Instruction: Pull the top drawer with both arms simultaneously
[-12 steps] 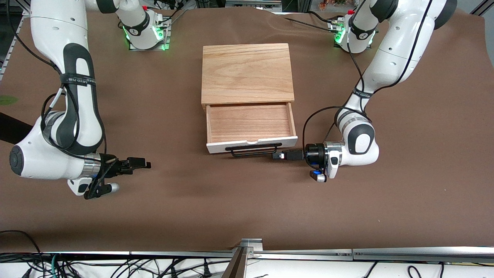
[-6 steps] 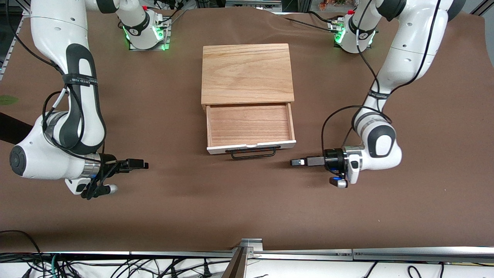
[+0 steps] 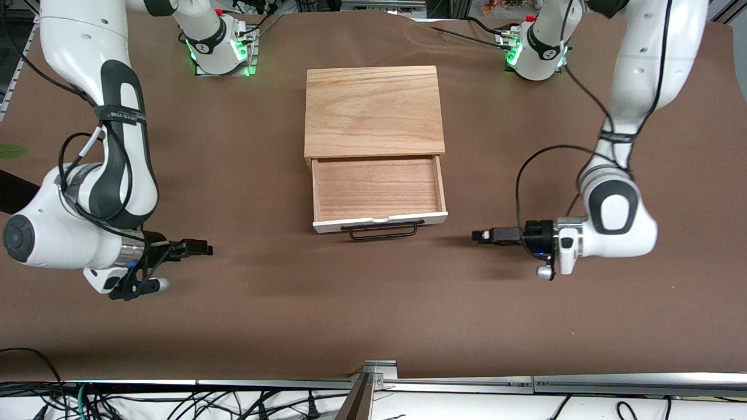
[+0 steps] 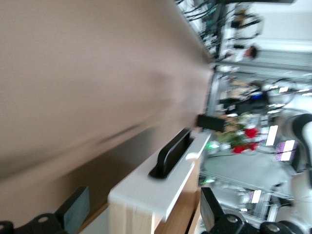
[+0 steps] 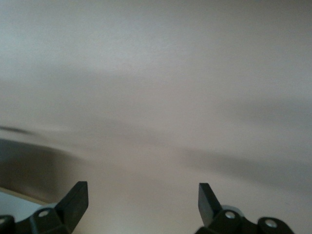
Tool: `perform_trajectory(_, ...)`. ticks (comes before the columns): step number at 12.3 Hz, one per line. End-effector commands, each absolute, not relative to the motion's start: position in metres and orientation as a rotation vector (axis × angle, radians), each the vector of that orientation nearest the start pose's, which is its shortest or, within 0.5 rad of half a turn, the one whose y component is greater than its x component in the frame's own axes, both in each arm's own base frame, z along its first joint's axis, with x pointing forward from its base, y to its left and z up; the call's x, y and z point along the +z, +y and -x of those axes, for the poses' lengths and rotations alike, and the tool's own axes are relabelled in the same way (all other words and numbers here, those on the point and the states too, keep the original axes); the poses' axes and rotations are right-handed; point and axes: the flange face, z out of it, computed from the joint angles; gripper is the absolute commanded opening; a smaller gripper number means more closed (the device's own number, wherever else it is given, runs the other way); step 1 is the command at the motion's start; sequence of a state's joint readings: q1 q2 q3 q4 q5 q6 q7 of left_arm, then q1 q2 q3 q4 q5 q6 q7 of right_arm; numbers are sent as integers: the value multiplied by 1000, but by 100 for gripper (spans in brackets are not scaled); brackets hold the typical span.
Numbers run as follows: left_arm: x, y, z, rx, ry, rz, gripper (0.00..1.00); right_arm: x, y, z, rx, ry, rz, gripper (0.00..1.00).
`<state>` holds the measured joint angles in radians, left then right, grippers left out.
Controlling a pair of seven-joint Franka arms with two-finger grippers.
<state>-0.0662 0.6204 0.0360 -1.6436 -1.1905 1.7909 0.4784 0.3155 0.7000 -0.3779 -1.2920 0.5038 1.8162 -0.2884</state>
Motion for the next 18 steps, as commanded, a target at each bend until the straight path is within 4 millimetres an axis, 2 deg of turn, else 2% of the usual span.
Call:
perform_trajectory(1,350,-75,-615,-243,91,-2248,100,391,39,-701,101,-193,2924,100)
perform_trajectory(5,449,-48,-553,-208,-7,-2647,100,478,-8,-659,17,-332,3114,100)
perform_trajectory(6,469,-41,-539,-181,-34,-2741,100,496,-32,-643,-10,-287,3125,100)
perform_trajectory(8,499,-28,-526,-120,-103,-2887,100,553,-79,-605,-136,-157,3126,100)
perform_trajectory(10,528,-11,-521,-43,-201,-3058,100,590,-90,-577,-178,-139,3131,100)
perform_trajectory(11,537,-5,-521,-18,-224,-3113,100,602,-91,-564,-151,-133,3134,100)
perform_trajectory(12,538,-1,-521,-13,-218,-3120,100,607,-90,-558,-111,-83,3164,100)
perform_trajectory(13,544,3,-518,-1,-202,-3119,100,604,-86,-555,-68,42,3167,100)
perform_trajectory(14,549,4,-512,-5,-169,-3114,100,602,-70,-555,-41,94,3161,100)
perform_trajectory(16,564,-1,-497,-34,-155,-3112,100,597,-62,-559,-18,86,3154,100)
perform_trajectory(17,567,-9,-491,-68,-125,-3118,100,587,-59,-566,12,83,3159,100)
perform_trajectory(18,566,-9,-491,-83,-78,-3121,100,588,-55,-568,19,58,3163,100)
